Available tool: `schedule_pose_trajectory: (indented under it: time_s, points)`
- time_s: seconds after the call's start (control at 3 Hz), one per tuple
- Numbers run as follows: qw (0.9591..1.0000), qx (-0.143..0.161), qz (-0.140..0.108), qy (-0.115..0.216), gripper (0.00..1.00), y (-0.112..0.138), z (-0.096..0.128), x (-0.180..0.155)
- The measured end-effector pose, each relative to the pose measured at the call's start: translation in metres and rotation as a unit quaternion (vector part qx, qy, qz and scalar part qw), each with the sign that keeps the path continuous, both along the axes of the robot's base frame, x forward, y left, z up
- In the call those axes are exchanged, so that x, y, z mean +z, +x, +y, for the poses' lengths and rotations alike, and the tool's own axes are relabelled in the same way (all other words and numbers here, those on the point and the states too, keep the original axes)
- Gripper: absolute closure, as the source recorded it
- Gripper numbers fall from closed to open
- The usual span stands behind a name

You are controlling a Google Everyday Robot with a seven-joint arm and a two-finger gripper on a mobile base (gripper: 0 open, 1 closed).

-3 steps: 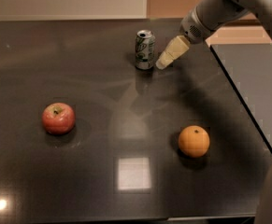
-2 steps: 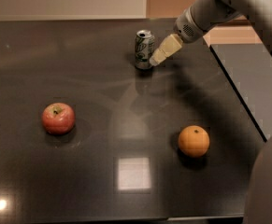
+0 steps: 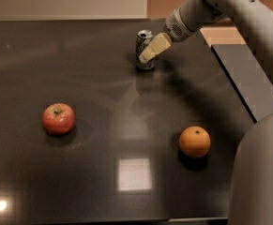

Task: Move 7up can near orange

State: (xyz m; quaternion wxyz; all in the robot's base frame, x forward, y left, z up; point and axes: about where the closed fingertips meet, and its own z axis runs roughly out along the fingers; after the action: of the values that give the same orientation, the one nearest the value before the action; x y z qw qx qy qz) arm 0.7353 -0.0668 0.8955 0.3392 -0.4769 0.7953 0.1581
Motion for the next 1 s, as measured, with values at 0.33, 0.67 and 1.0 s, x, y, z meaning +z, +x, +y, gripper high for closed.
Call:
schedule_pose_trajectory:
  time_s: [0.33, 0.67, 1.0]
  points:
    - [1.0000, 0.002, 0.001, 0.006, 0.00, 0.010, 0.011, -0.004]
    - [0.9999, 0.007, 0.004, 0.009, 0.18, 0.015, 0.020, -0.005]
    - [0.9999, 0.012, 0.005, 0.010, 0.40, 0.015, 0.024, -0.004]
